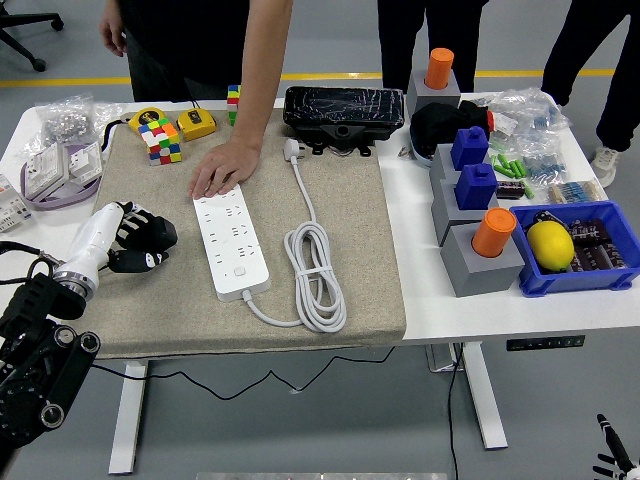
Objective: Pick up the plug,place it near the board,insert it into the board,press the button
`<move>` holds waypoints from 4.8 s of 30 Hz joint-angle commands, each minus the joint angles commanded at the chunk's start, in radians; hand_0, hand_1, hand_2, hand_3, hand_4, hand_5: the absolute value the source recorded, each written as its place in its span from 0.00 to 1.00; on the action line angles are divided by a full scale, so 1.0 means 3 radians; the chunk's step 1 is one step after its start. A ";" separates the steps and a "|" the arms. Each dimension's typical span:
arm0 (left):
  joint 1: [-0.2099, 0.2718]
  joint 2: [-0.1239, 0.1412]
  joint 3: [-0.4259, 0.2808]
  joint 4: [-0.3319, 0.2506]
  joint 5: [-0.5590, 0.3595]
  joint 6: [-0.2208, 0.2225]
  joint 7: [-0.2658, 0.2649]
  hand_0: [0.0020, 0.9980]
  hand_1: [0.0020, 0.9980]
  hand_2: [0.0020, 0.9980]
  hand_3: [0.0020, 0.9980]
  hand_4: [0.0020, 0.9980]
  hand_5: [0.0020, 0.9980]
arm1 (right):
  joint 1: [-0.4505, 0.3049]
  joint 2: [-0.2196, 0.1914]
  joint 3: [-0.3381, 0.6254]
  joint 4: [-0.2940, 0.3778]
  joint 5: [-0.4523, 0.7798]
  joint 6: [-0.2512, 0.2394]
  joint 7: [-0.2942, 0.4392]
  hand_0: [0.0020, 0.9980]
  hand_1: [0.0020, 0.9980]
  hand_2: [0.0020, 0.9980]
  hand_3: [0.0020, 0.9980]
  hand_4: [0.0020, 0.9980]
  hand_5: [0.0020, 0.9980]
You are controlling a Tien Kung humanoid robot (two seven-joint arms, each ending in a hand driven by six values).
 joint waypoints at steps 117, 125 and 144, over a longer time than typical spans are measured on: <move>-0.0425 0.0194 0.0706 0.0252 -0.0182 -0.0063 -0.0119 0.35 0.51 0.47 0.55 0.77 0.00 | 0.0009 -0.0002 -0.0015 0.0000 0.0023 -0.0042 -0.0004 0.82 0.80 0.79 0.83 1.00 1.00; -0.0424 0.0195 0.0702 0.0256 -0.0162 -0.0066 -0.0123 0.35 0.51 0.48 0.55 0.77 0.00 | 0.0015 -0.0003 -0.0023 0.0000 0.0031 -0.0042 0.0000 0.82 0.80 0.79 0.83 1.00 1.00; -0.0430 0.0206 0.0732 0.0259 -0.0135 -0.0116 -0.0112 0.35 0.52 0.48 0.55 0.77 0.00 | 0.0021 -0.0005 -0.0021 0.0000 0.0030 -0.0047 0.0001 0.81 0.80 0.79 0.83 1.00 1.00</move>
